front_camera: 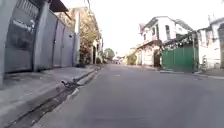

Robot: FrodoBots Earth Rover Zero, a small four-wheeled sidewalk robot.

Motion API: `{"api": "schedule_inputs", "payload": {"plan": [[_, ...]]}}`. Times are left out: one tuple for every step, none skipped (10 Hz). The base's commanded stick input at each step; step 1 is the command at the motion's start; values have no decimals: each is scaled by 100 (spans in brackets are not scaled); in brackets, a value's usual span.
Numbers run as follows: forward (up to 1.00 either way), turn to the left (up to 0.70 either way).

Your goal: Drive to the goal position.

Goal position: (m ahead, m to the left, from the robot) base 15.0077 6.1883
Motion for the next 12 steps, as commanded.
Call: {"api": "schedule_inputs", "payload": {"plan": [[100,0],[100,0],[100,0],[100,0],[100,0],[100,0],[100,0],[100,0],[100,0],[100,0],[100,0],[100,0]]}}
